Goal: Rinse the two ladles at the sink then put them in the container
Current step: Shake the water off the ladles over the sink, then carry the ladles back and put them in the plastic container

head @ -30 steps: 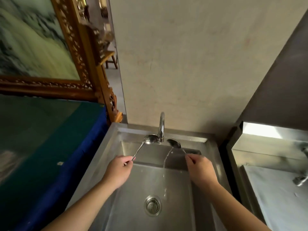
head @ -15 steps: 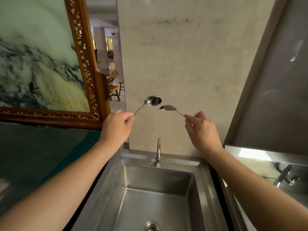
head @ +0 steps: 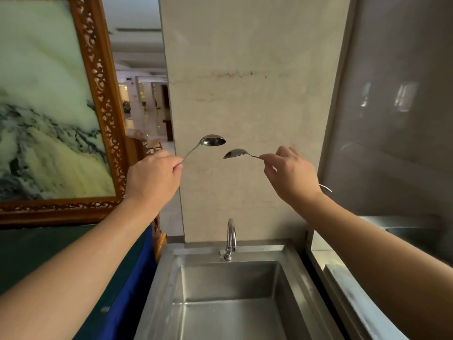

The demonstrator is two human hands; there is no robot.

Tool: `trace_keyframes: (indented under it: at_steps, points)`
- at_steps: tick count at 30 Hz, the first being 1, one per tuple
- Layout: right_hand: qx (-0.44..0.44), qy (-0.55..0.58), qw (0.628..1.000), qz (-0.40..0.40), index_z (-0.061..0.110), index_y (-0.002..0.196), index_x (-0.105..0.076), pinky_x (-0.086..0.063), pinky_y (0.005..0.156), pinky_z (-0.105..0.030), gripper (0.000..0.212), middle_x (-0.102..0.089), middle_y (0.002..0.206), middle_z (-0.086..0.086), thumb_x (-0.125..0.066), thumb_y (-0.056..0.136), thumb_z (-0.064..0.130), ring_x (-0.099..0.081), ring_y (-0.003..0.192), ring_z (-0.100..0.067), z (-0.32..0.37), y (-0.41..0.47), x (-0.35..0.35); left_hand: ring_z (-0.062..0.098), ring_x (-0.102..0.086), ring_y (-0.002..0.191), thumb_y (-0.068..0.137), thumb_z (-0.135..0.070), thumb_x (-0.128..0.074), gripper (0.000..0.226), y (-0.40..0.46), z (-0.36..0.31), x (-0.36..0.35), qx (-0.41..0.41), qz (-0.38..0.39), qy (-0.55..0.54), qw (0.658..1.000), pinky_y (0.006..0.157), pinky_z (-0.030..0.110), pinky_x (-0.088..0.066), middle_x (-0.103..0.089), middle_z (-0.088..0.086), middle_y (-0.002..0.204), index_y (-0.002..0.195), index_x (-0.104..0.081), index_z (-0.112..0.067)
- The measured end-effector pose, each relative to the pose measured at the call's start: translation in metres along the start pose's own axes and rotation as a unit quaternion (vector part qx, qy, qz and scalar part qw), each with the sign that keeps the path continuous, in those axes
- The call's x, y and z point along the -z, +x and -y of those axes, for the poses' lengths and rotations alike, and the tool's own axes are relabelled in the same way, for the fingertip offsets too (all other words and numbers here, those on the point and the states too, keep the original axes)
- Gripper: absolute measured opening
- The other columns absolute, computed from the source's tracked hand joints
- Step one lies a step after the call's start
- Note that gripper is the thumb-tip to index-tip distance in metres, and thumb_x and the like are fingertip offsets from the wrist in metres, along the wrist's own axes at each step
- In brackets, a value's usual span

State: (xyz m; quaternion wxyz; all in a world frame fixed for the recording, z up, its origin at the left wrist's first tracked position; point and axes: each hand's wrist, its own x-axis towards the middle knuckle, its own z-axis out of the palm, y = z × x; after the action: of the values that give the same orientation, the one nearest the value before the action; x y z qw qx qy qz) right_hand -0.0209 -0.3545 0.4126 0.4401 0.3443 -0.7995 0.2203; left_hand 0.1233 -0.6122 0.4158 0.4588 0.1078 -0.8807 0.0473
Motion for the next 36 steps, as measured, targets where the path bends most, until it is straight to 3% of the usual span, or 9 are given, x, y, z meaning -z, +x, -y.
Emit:
trace_keyframes:
  at_steps: [3, 7, 13, 18, 23, 27, 30, 34, 36]
  points:
    - [0.011, -0.048, 0.998, 0.036, 0.013, 0.099, -0.079, -0.046, 0.052, -0.036, 0.021, -0.064, 0.078, -0.011, -0.066, 0.083, 0.007, -0.059, 0.073, -0.037, 0.013, -0.013, 0.008, 0.015, -0.052, 0.058, 0.093, -0.024, -0.063, 0.014, -0.009, 0.010, 0.007, -0.025, 0.007, -0.009, 1.000, 0.044, 0.016, -0.020, -0.065, -0.001, 0.079, 0.094, -0.076, -0.020]
    - [-0.029, -0.091, 0.990, 0.099, 0.017, 0.108, -0.077, -0.052, 0.060, -0.039, 0.025, -0.067, 0.087, -0.008, -0.058, 0.090, 0.014, -0.061, 0.081, -0.031, 0.019, -0.048, 0.024, 0.026, -0.061, 0.058, 0.092, -0.025, -0.065, 0.012, -0.030, 0.014, -0.009, -0.048, 0.038, -0.032, 0.998, 0.045, 0.022, -0.036, -0.066, 0.002, 0.078, 0.090, -0.076, -0.020]
    - [-0.219, -0.047, 0.965, 0.134, 0.024, 0.110, -0.076, -0.050, 0.067, -0.031, 0.027, -0.070, 0.095, -0.003, -0.055, 0.093, 0.021, -0.065, 0.083, -0.026, 0.010, -0.102, 0.051, 0.028, -0.056, 0.053, 0.083, -0.024, -0.076, 0.005, -0.071, -0.018, -0.038, -0.025, 0.096, -0.129, 0.987, 0.048, 0.024, -0.039, -0.067, -0.001, 0.075, 0.088, -0.077, -0.027]
    - [-0.366, 0.042, 0.924, 0.098, 0.027, 0.104, -0.074, -0.054, 0.068, -0.029, 0.023, -0.076, 0.087, 0.003, -0.058, 0.088, 0.022, -0.068, 0.073, -0.016, -0.008, -0.151, 0.073, 0.038, -0.067, 0.065, 0.080, -0.027, -0.079, 0.002, -0.101, -0.064, -0.064, 0.029, 0.151, -0.196, 0.968, 0.056, 0.034, -0.050, -0.075, 0.000, 0.079, 0.081, -0.077, -0.029]
    - [-0.497, 0.115, 0.859, 0.028, 0.029, 0.089, -0.072, -0.051, 0.057, -0.025, 0.013, -0.067, 0.060, 0.010, -0.063, 0.083, 0.023, -0.060, 0.053, -0.006, -0.067, -0.213, 0.117, 0.015, -0.063, 0.060, 0.083, -0.035, -0.076, 0.003, -0.119, -0.163, -0.082, 0.061, 0.273, -0.325, 0.903, 0.053, 0.026, -0.044, -0.071, -0.019, 0.068, 0.080, -0.077, -0.035]
    - [-0.571, 0.169, 0.803, -0.016, 0.028, 0.074, -0.071, -0.055, 0.058, -0.036, 0.013, -0.064, 0.058, 0.007, -0.069, 0.080, 0.017, -0.064, 0.057, -0.018, -0.120, -0.261, 0.159, 0.010, -0.065, 0.067, 0.080, -0.032, -0.081, 0.005, -0.132, -0.254, -0.096, 0.082, 0.343, -0.431, 0.830, 0.056, 0.022, -0.049, -0.073, -0.015, 0.062, 0.076, -0.077, -0.032]
    - [-0.610, 0.205, 0.764, -0.046, 0.025, 0.075, -0.071, -0.053, 0.051, -0.029, 0.017, -0.069, 0.065, -0.002, -0.070, 0.082, 0.010, -0.065, 0.057, -0.020, -0.168, -0.301, 0.203, 0.003, -0.063, 0.061, 0.078, -0.023, -0.084, 0.008, -0.145, -0.340, -0.100, 0.109, 0.380, -0.503, 0.769, 0.049, 0.005, -0.041, -0.072, -0.021, 0.060, 0.074, -0.078, -0.028]
    - [-0.657, 0.232, 0.713, -0.078, 0.017, 0.090, -0.073, -0.052, 0.049, -0.027, 0.010, -0.072, 0.075, -0.011, -0.069, 0.087, 0.008, -0.068, 0.061, -0.019, -0.241, -0.357, 0.279, 0.016, -0.071, 0.074, 0.078, -0.022, -0.084, 0.006, -0.161, -0.465, -0.101, 0.123, 0.457, -0.533, 0.702, 0.072, 0.029, -0.052, -0.078, -0.007, 0.071, 0.082, -0.081, -0.022]
    - [-0.670, 0.256, 0.691, -0.088, 0.013, 0.093, -0.072, -0.053, 0.049, -0.026, 0.008, -0.070, 0.075, -0.011, -0.068, 0.089, 0.007, -0.067, 0.057, -0.016, -0.265, -0.376, 0.309, 0.019, -0.069, 0.073, 0.078, -0.022, -0.085, 0.008, -0.164, -0.511, -0.097, 0.136, 0.483, -0.544, 0.673, 0.073, 0.032, -0.051, -0.079, -0.002, 0.077, 0.085, -0.081, -0.020]
